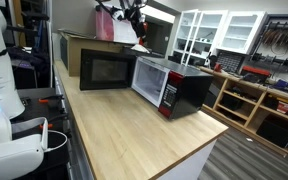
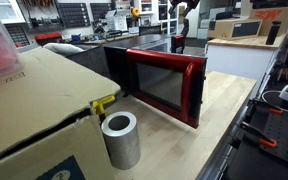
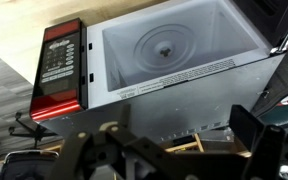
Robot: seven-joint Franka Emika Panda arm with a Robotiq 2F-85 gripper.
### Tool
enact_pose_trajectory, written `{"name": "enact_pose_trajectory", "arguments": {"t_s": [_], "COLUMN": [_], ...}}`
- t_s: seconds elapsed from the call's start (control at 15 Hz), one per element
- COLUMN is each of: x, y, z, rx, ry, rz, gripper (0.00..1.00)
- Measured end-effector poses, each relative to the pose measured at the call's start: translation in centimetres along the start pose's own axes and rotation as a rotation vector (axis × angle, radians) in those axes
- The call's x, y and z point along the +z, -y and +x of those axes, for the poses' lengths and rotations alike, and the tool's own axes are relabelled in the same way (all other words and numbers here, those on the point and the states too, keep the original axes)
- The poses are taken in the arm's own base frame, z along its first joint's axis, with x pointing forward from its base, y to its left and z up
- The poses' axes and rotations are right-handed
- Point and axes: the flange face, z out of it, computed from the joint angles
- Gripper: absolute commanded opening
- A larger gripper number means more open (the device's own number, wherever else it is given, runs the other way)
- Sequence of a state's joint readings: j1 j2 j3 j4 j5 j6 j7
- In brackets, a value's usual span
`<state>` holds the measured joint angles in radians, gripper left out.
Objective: Open the microwave door
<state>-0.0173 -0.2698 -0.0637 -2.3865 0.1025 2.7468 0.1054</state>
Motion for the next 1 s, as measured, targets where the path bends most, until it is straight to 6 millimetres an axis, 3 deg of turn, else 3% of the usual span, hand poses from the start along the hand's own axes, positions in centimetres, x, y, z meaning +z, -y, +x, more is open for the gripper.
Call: {"name": "enact_pose_trajectory", "arguments": {"t_s": [0.6,1.0], "x": [-3.2,-3.3], "y": [-1.1,-1.2], "z": [-2.3,-2.5], "rx": [0.01,0.01], "ry": [0.014,0.014], "rz": [0.001,0.002], "gripper": [1.0,1.0]}}
